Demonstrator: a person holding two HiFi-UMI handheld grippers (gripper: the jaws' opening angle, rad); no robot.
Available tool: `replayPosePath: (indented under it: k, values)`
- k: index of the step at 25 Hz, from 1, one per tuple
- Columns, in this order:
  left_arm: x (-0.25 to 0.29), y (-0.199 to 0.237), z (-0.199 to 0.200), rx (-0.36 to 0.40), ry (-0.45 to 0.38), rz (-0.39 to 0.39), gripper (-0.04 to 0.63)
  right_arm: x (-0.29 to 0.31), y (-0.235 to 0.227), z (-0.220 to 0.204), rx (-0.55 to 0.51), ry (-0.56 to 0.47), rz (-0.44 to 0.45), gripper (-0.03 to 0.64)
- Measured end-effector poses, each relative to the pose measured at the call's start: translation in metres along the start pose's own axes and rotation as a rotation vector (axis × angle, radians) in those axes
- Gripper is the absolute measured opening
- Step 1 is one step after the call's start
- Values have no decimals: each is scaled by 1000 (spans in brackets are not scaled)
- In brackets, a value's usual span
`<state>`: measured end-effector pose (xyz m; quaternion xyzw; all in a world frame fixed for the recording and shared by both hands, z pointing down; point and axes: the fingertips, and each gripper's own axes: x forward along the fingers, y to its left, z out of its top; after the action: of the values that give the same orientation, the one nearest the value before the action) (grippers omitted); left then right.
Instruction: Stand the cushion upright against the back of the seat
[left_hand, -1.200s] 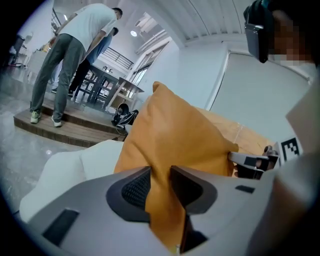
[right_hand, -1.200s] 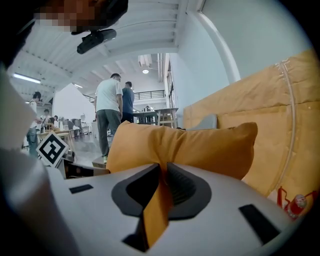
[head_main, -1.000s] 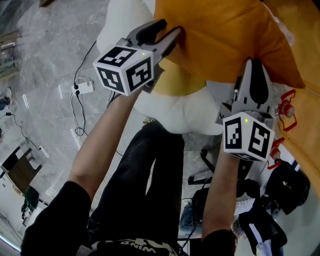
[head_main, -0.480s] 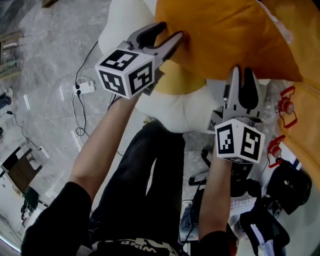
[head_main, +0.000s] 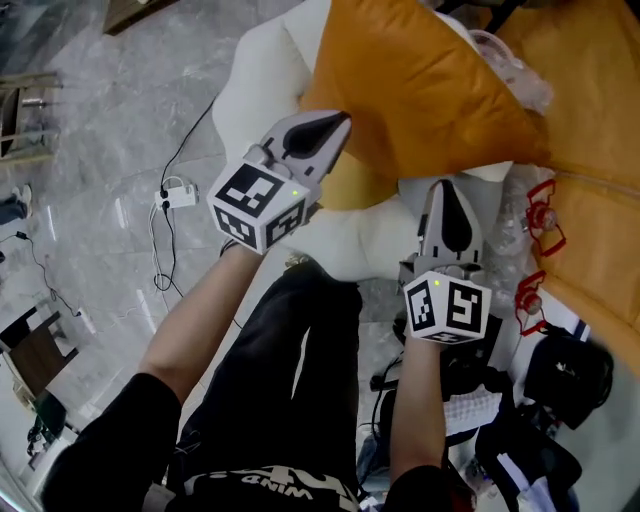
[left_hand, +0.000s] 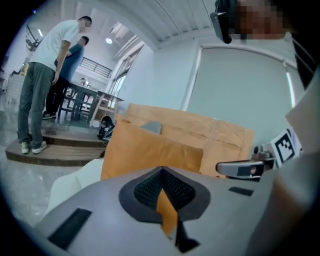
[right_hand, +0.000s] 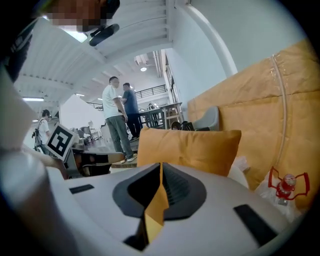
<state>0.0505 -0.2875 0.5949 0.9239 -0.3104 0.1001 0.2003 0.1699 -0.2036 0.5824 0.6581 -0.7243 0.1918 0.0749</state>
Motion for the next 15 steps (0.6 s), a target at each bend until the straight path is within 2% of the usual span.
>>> replayPosePath:
  k: [4,8,12,15]
  values:
    - [-43,-51,26,41,31,-52,8,-50,35,24,9,26,83,25]
    - [-94,-101,68,43,58,-98,8,-98,69,65,-44,36,186,25]
    - [-151,-147,114,57,46,-127,8,-155,101,113,-82,25,254,25]
    - [-189,-185,139,126,55,-161,8,-194,123,142,-84,-9,289,25]
